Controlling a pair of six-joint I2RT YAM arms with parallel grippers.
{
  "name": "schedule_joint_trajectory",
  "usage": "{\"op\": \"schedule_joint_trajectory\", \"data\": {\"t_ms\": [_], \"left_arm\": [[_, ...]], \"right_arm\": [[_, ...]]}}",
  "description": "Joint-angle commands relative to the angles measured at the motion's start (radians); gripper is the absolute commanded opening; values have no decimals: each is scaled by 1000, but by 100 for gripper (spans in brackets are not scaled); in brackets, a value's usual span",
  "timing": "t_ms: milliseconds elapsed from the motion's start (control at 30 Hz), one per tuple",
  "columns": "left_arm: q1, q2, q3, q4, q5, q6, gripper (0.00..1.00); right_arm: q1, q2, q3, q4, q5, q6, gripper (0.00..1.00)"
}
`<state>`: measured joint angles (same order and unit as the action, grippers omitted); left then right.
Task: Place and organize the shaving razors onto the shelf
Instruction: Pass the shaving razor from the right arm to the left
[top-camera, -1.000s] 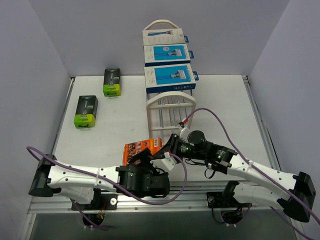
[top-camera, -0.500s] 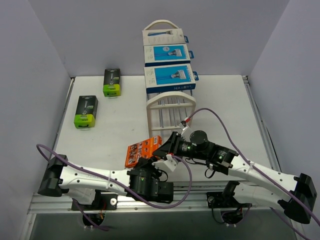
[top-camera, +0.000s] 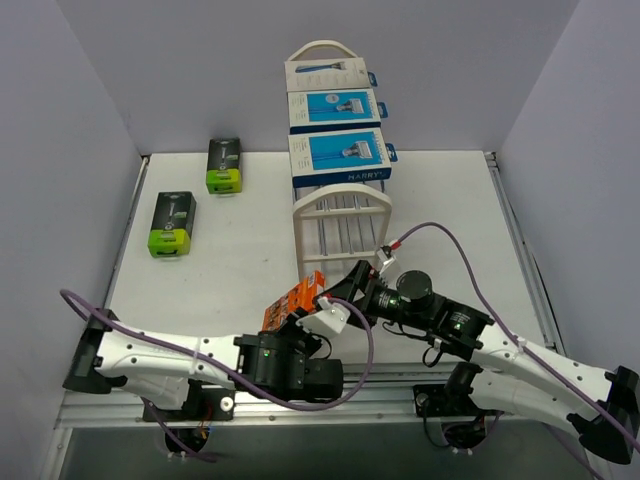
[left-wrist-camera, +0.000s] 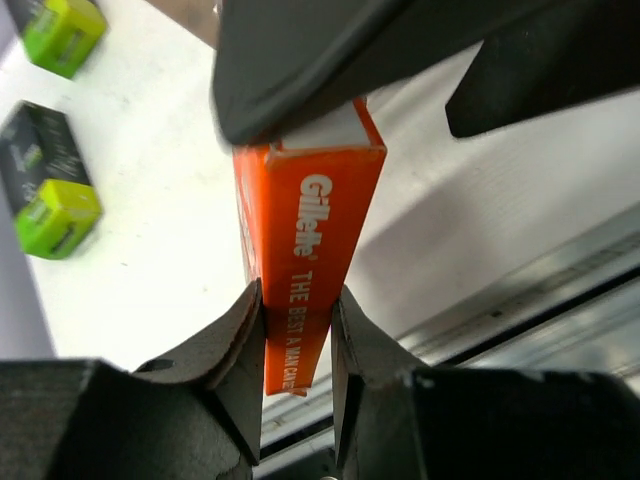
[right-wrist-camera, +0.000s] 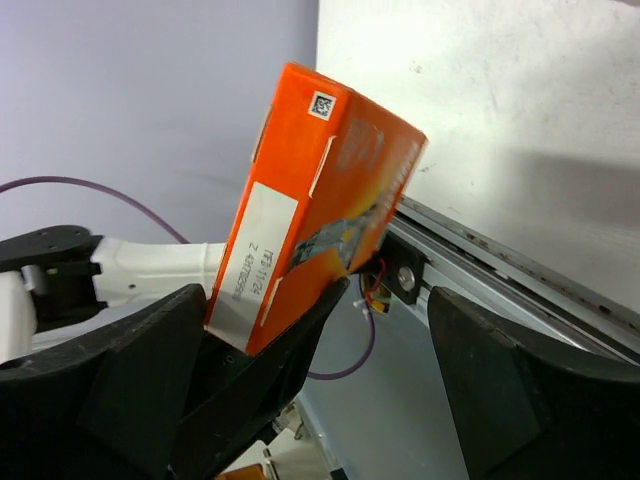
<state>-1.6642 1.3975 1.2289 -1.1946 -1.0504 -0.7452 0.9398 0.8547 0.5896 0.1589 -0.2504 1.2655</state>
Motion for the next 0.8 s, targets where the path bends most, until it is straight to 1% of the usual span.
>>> {"op": "schedule_joint_trajectory", "data": {"t_ms": [0, 67, 100, 200, 267, 300, 367, 433, 467, 500, 533, 567, 600, 667, 700, 733, 767], "left_arm": [[14, -139, -9, 53, 19, -36, 2], [14, -204, -37, 101, 44, -28, 2], [14, -225, -46, 146, 52, -20, 2], [17, -270, -81, 206, 78, 4, 2], [15, -270, -85, 201, 79, -20, 2], [17, -269, -80, 179, 70, -43, 2], [17, -278, -80, 149, 53, -159, 2], [15, -314, -101, 161, 47, -250, 2], [17, -330, -114, 176, 46, -276, 2], [15, -350, -124, 188, 40, -314, 2], [17, -389, -144, 176, 14, -432, 2], [15, -411, -155, 155, 3, -485, 2], [15, -466, -172, 185, -6, -496, 2], [17, -526, -238, 274, -3, -459, 2], [15, -555, -262, 371, 3, -438, 2], [15, -607, -287, 418, 10, -393, 2], [17, -630, -330, 462, 19, -381, 2]], "right_arm": [[-15, -75, -20, 8, 51, -2, 89], [-15, -98, -22, -19, 97, -6, 93], [-16, -117, -24, -27, 137, -8, 99], [-21, -140, -36, -39, 180, -6, 100], [-22, -152, -46, -26, 207, 8, 100], [-22, -172, -54, -15, 217, 11, 100], [-22, -200, -88, 22, 241, 18, 100], [-21, -235, -143, 51, 244, 54, 100], [-21, -244, -167, 98, 244, 72, 99], [-21, -264, -195, 135, 243, 115, 94], [-22, -272, -221, 169, 240, 135, 91], [-19, -275, -264, 230, 231, 149, 88], [-15, -275, -277, 252, 226, 156, 84], [14, -269, -274, 239, 241, 153, 84], [30, -261, -272, 234, 244, 150, 83], [45, -260, -274, 234, 263, 155, 83], [62, -256, -274, 237, 287, 161, 83]]}}
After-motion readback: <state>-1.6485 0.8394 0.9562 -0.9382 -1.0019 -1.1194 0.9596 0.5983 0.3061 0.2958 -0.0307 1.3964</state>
